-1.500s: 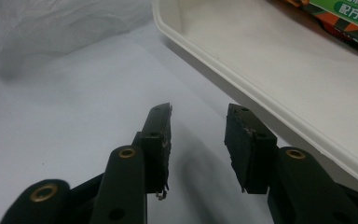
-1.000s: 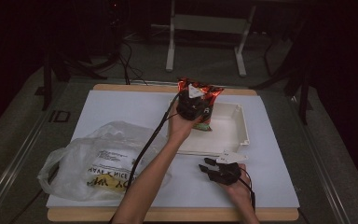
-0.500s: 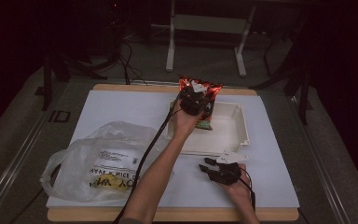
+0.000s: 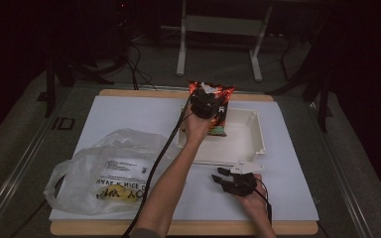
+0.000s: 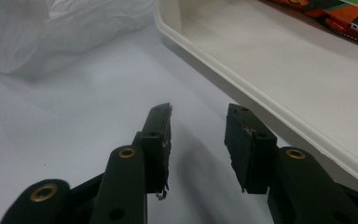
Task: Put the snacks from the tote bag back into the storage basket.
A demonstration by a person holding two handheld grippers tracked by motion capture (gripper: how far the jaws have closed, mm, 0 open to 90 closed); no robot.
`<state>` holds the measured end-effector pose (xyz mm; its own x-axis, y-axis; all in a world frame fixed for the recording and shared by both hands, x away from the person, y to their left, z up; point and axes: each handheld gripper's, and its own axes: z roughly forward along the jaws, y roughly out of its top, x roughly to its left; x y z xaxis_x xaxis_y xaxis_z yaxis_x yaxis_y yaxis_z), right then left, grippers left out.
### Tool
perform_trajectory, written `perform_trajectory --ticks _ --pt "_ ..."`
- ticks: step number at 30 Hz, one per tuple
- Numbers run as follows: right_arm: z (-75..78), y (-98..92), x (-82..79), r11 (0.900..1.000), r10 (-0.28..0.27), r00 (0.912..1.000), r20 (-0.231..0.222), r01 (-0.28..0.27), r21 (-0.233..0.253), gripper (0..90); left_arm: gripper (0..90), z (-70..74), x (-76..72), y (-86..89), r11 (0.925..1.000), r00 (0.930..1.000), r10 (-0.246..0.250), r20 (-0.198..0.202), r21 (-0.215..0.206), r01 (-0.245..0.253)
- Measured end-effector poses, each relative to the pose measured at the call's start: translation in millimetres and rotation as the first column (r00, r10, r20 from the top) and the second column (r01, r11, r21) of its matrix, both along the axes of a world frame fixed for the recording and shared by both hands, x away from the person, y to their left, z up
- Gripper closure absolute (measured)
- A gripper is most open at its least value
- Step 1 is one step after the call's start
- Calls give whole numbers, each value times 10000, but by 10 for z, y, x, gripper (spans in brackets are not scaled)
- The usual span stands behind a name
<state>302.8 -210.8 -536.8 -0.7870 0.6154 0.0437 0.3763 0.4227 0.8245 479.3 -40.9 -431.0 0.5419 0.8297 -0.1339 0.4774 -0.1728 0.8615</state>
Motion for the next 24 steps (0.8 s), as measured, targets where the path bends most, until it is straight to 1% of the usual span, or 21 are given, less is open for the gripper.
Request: perform_trajectory --ticks 6,14,17,24 --pt "-1 2 -1 10000 6 10000 0 -6 -11 609 823 33 -45 9 9994 9994 -336 125 -64 336" --pt "-2 6 0 10000 15 10000 1 -15 -33 609 813 120 -118 45 9972 9971 -684 323 -272 693" --pt "-2 6 1 10000 18 10000 -3 -18 -33 609 810 148 -145 73 9958 9959 -831 356 -368 844" --pt "-3 10 1 10000 14 10000 -23 -14 -55 609 804 229 -211 175 9929 9928 -1127 417 -344 1141"
